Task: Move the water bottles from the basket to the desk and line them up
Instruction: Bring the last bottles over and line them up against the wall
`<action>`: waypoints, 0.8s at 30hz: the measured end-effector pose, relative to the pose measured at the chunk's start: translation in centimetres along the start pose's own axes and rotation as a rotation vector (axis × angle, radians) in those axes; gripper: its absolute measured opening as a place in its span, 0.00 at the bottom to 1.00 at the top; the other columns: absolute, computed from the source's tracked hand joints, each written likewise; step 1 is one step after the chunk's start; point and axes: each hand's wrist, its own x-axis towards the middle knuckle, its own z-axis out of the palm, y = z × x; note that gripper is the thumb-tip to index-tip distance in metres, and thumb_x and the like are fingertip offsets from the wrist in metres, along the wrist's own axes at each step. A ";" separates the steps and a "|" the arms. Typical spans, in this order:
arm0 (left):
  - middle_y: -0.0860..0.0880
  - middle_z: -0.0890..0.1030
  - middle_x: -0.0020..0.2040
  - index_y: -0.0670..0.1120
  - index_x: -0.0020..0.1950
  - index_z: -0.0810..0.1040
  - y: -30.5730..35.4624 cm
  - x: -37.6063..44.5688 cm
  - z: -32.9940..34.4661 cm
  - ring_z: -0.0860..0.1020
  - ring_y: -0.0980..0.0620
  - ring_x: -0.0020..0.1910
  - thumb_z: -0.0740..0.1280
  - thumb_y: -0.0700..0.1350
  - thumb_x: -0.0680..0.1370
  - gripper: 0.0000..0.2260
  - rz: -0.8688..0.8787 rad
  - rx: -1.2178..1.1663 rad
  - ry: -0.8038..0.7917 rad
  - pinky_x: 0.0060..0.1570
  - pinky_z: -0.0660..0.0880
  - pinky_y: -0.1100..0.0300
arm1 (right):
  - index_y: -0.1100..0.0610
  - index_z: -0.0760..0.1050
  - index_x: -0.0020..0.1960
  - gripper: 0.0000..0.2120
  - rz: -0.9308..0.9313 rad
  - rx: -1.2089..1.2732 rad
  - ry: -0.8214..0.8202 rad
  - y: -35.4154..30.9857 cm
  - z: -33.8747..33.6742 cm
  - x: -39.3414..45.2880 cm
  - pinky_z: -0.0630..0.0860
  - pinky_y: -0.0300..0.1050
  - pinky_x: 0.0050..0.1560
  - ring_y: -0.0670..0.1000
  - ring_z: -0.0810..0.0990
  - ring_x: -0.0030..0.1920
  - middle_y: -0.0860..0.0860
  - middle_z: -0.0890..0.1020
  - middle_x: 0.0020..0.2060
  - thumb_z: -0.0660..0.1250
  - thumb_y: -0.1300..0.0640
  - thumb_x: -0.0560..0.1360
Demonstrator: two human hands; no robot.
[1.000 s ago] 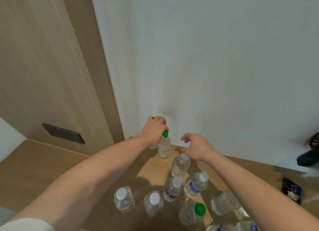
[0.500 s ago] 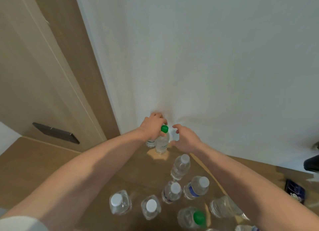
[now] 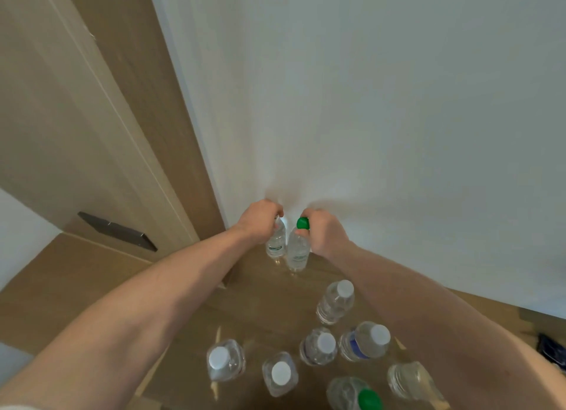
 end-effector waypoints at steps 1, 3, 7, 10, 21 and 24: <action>0.43 0.80 0.65 0.45 0.67 0.80 -0.2 0.0 -0.1 0.79 0.42 0.63 0.70 0.39 0.81 0.14 -0.006 -0.005 0.000 0.64 0.75 0.50 | 0.59 0.79 0.61 0.15 0.006 0.002 0.007 -0.3 0.2 0.2 0.75 0.50 0.52 0.59 0.81 0.52 0.57 0.81 0.53 0.74 0.51 0.80; 0.43 0.80 0.66 0.45 0.68 0.80 -0.4 0.0 0.0 0.79 0.42 0.63 0.69 0.39 0.81 0.15 -0.020 -0.007 0.001 0.64 0.76 0.50 | 0.59 0.78 0.60 0.15 0.025 -0.007 0.019 -0.8 0.6 0.7 0.74 0.49 0.50 0.59 0.81 0.52 0.56 0.81 0.53 0.74 0.50 0.80; 0.45 0.80 0.65 0.46 0.67 0.80 -0.6 -0.1 0.3 0.79 0.44 0.63 0.69 0.40 0.82 0.14 -0.040 -0.042 0.034 0.63 0.76 0.52 | 0.59 0.77 0.58 0.14 0.071 -0.006 0.041 -1.9 0.9 1.3 0.76 0.50 0.50 0.59 0.81 0.51 0.55 0.80 0.53 0.73 0.50 0.81; 0.45 0.81 0.65 0.46 0.67 0.81 -0.6 -0.3 0.8 0.79 0.45 0.63 0.70 0.41 0.82 0.13 -0.053 -0.081 0.051 0.64 0.76 0.52 | 0.59 0.77 0.58 0.14 0.112 0.008 0.065 -2.1 1.3 1.3 0.75 0.49 0.48 0.57 0.79 0.49 0.55 0.81 0.52 0.74 0.49 0.81; 0.44 0.75 0.72 0.46 0.76 0.72 0.8 -3.8 -2.3 0.75 0.44 0.69 0.72 0.43 0.81 0.23 -0.017 -0.111 -0.014 0.69 0.70 0.53 | 0.50 0.74 0.74 0.25 0.095 0.061 -0.042 -2.5 -3.9 -3.6 0.78 0.49 0.60 0.52 0.82 0.60 0.47 0.82 0.62 0.72 0.45 0.79; 0.50 0.75 0.71 0.51 0.75 0.73 2.4 -8.8 -3.9 0.74 0.47 0.70 0.71 0.47 0.81 0.22 0.027 -0.158 -0.027 0.69 0.69 0.54 | 0.46 0.77 0.70 0.22 0.069 0.057 -0.142 -2.0 -6.2 -9.1 0.79 0.48 0.58 0.48 0.83 0.52 0.43 0.82 0.60 0.73 0.43 0.78</action>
